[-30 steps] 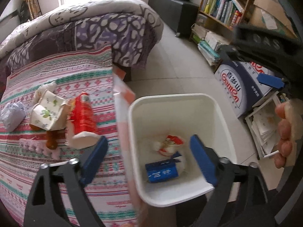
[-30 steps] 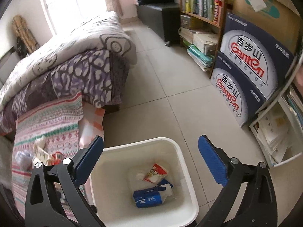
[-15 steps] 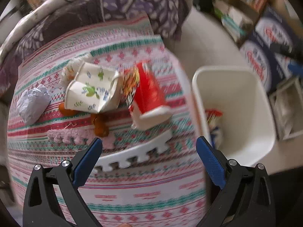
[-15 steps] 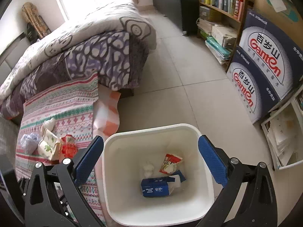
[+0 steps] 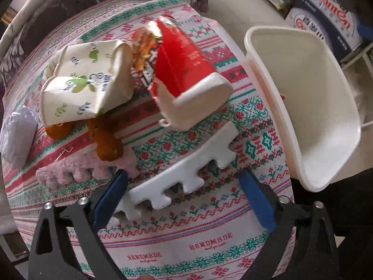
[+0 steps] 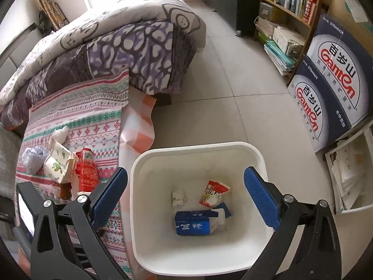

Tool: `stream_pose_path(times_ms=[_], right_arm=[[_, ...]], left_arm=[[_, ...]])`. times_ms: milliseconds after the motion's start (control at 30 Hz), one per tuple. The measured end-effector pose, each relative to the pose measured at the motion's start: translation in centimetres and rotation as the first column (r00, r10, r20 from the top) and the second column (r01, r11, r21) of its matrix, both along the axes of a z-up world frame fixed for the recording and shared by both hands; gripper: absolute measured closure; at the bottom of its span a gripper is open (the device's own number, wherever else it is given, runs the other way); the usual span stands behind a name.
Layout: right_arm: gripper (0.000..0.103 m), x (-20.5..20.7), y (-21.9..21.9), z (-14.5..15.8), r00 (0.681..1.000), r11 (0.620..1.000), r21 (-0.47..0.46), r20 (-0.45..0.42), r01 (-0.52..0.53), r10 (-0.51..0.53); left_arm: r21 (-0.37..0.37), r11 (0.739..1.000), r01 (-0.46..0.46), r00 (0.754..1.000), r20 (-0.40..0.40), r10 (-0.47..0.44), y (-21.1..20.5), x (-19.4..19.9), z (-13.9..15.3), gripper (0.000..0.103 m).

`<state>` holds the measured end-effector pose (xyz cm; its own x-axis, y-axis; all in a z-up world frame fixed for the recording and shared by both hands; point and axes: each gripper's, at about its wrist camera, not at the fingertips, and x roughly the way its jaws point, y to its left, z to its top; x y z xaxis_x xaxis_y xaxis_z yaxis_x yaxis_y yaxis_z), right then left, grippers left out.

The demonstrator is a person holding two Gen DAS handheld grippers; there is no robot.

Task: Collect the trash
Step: 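Grasp the white plastic comb piece with the left tool while the right grasps the red cup, then lift the comb piece with the left tool while the right carries the red cup toward the bin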

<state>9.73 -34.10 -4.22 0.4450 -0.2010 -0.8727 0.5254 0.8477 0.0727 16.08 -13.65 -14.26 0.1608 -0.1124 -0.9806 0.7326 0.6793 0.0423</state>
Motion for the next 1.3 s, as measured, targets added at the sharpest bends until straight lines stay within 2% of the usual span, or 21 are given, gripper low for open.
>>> stream_pose_path(times_ms=[67, 133, 233, 300, 400, 533, 600, 733, 900, 1067, 1133, 1300], right_arm=[[0.007, 0.4, 0.6, -0.2, 1.0, 1.0, -0.007, -0.008, -0.009, 0.009], [0.007, 0.8, 1.1, -0.4, 1.0, 1.0, -0.005, -0.014, -0.016, 0.015], [0.007, 1.4, 2.1, -1.0, 0.999, 1.0, 0.004, -0.027, -0.026, 0.026], [0.007, 2.0, 3.0, -1.4, 0.999, 0.999, 0.009, -0.039, -0.033, 0.034], [0.007, 2.9, 4.3, -2.1, 0.998, 0.999, 0.011, -0.054, -0.041, 0.042], [0.007, 4.0, 6.0, -2.7, 0.997, 0.998, 0.029, -0.06, -0.055, 0.057], [0.007, 4.7, 7.1, -3.0, 0.996, 0.997, 0.048, -0.063, -0.066, 0.069], [0.007, 6.0, 9.2, -3.8, 0.993, 0.994, 0.055, -0.07, -0.09, 0.094], [0.007, 7.5, 11.9, -5.2, 0.986, 0.989, 0.046, -0.082, -0.14, 0.143], [0.007, 8.8, 14.0, -6.4, 0.976, 0.981, 0.019, -0.101, -0.191, 0.192], [0.008, 9.3, 14.5, -6.9, 0.974, 0.98, 0.011, -0.109, -0.199, 0.199], [0.025, 10.3, 15.3, -8.4, 0.965, 0.975, 0.015, -0.144, -0.22, 0.22]], left_arm=[[-0.015, 1.0, 0.0, 1.0, 0.014, 0.0, 0.7, -0.1, 0.2, 0.021], [-0.032, 0.999, -0.024, 0.999, 0.036, 0.026, 1.8, 0.1, 0.5, 0.041], [-0.065, 0.996, -0.066, 0.997, 0.047, 0.069, 3.5, 0.2, 0.7, 0.055], [-0.058, 0.996, -0.068, 0.995, 0.063, 0.072, 4.1, -0.1, 0.6, 0.058], [-0.091, 0.992, -0.083, 0.994, 0.069, 0.089, 4.9, -0.9, 1.0, 0.061], [-0.152, 0.982, -0.116, 0.988, 0.083, 0.13, 6.4, -1.7, 3.1, 0.063], [-0.199, 0.968, -0.155, 0.981, 0.085, 0.174, 8.1, -1.5, 4.5, 0.063], [-0.277, 0.924, -0.263, 0.953, 0.077, 0.294, 11.6, -0.7, 6.7, 0.063], [-0.337, 0.831, -0.443, 0.874, 0.042, 0.483, 16.9, 1.2, 8.0, 0.063], [-0.394, 0.745, -0.538, 0.812, -0.006, 0.583, 18.8, 2.4, 8.8, 0.063], [-0.406, 0.726, -0.555, 0.798, -0.013, 0.603, 19.7, 2.0, 9.0, 0.063], [-0.411, 0.709, -0.573, 0.782, -0.016, 0.623, 20.7, 2.1, 9.1, 0.062]])
